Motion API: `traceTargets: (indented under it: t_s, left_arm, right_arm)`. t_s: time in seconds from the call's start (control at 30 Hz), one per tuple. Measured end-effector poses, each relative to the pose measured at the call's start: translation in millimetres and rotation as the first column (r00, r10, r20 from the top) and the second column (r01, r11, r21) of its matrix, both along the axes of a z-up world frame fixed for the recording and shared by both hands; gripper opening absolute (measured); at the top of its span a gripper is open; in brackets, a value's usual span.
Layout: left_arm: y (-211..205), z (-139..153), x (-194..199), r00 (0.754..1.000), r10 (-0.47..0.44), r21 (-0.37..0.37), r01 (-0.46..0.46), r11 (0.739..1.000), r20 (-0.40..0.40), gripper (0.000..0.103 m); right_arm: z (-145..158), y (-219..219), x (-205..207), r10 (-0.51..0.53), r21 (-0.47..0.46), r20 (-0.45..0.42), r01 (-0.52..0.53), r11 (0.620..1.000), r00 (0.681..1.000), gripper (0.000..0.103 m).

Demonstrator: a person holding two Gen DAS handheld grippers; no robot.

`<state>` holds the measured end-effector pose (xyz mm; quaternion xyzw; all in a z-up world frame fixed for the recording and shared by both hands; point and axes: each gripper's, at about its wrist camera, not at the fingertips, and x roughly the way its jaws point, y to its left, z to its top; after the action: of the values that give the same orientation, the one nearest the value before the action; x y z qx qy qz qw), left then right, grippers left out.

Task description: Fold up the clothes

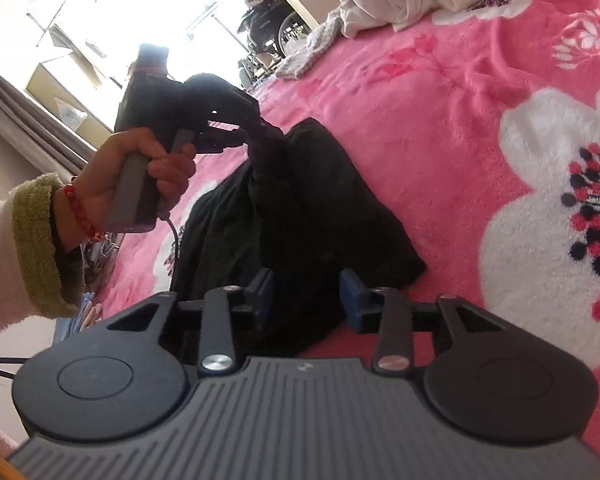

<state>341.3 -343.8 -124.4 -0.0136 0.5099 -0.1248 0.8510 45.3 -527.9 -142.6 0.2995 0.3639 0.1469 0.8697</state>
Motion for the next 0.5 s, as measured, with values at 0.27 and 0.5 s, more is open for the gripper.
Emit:
traceTargets:
  t_s: [0.27, 0.5]
  left_arm:
    - [3, 2, -2, 1.000, -0.003, -0.012, 0.003, 1.000, 0.012, 0.010]
    - [2, 1, -1, 1.000, 0.013, -0.013, -0.013, 1.000, 0.012, 0.010]
  right_arm:
    - [-12, 1, 27, 0.000, -0.041, -0.046, -0.002, 0.999, 0.999, 0.042]
    - [-9, 13, 34, 0.056, -0.148, -0.026, -0.060, 0.987, 0.998, 0.020]
